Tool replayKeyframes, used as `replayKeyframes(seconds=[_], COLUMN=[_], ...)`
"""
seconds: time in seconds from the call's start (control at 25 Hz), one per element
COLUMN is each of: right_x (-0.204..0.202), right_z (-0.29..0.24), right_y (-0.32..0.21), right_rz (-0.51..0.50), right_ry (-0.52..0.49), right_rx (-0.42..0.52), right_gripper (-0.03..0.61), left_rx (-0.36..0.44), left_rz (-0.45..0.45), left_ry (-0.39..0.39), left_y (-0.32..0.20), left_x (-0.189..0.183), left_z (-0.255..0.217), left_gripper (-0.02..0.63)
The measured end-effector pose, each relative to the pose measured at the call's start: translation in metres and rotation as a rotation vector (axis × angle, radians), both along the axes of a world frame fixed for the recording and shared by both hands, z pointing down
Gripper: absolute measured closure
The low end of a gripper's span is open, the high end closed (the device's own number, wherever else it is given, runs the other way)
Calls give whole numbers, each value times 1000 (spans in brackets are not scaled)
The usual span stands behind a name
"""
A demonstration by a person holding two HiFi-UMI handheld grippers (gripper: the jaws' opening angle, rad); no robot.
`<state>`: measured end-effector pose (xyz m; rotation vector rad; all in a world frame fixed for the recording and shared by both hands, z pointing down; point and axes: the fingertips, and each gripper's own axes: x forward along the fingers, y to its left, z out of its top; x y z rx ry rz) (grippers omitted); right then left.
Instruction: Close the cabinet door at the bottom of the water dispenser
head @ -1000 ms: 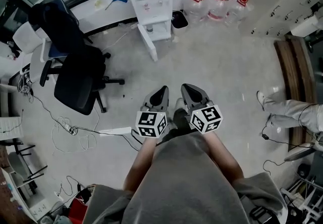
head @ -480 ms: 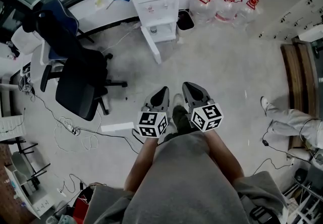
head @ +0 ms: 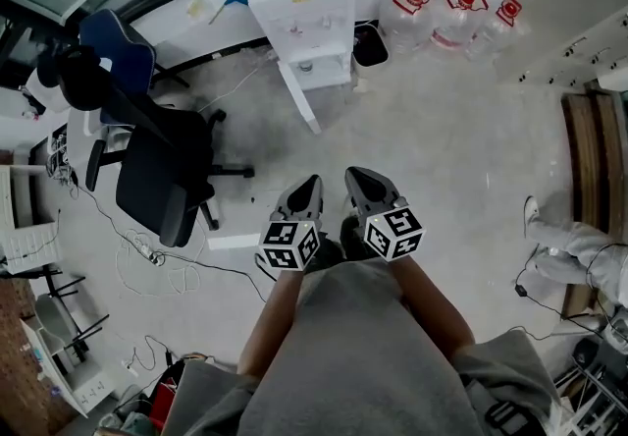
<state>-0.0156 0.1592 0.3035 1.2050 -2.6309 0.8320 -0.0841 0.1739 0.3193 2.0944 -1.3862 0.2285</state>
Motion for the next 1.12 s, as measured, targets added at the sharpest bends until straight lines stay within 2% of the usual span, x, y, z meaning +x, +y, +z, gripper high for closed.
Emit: replayKeyframes(seconds=[0.28, 0.44, 0.84, 1.12], right_x=[-10, -20, -52, -72], right_z=[20, 37, 89, 129], right_y=[-40, -64, -120, -145], right_rz=[15, 46, 143, 159], right_ry=[6, 26, 75, 97], right_rx=[-48, -68, -116, -136], right_gripper=[568, 568, 568, 568], left_rx=[-43, -60, -135, -168], left_rz=[0, 25, 113, 120], left_ry=[-4, 23, 55, 58], left_y=[-38, -59, -104, -128], left_x=[-18, -29, -63, -91], left_z=[20, 35, 90, 132], left_gripper=[606, 606, 606, 606])
